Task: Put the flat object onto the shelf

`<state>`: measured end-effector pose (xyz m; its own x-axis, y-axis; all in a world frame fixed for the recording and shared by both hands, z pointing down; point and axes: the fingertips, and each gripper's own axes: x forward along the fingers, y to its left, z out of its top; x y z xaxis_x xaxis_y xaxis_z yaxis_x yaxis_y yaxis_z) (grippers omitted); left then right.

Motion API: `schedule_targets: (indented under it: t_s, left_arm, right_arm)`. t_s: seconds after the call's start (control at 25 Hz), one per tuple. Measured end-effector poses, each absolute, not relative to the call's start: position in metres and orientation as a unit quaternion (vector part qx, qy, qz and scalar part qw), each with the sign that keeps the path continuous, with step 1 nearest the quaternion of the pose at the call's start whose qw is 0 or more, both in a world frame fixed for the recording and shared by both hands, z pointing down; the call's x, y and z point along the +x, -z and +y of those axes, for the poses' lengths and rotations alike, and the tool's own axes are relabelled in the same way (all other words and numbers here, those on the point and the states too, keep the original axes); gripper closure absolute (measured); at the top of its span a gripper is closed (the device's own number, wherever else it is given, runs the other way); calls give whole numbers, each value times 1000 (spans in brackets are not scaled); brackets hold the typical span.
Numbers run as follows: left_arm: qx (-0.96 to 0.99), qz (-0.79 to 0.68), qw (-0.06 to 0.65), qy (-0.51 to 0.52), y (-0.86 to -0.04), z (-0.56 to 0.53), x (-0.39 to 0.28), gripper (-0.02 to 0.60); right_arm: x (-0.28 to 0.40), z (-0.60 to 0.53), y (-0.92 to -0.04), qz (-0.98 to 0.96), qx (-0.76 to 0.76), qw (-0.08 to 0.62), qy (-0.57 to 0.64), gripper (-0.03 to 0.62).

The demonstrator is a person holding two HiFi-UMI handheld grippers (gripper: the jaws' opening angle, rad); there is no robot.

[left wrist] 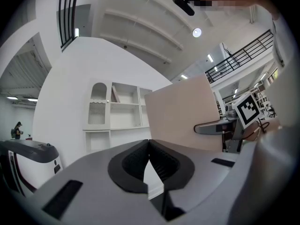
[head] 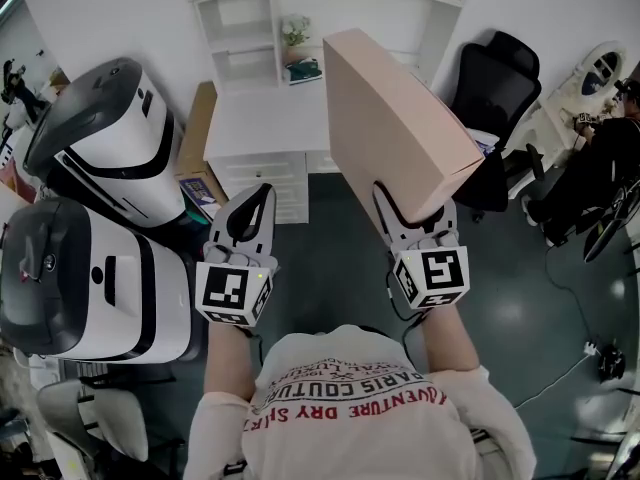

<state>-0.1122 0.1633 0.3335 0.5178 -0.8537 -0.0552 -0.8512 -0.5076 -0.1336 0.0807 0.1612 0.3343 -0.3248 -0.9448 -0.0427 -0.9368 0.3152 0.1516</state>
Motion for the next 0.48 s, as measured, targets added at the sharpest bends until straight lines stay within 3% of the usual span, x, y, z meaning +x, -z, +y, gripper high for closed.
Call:
schedule_targets:
  t_s: [0.48]
  left_arm:
    - [-858,508,73,25,-348,87,-108,568]
  right_arm:
    - [92,73,-352,-820,567,25,74,295]
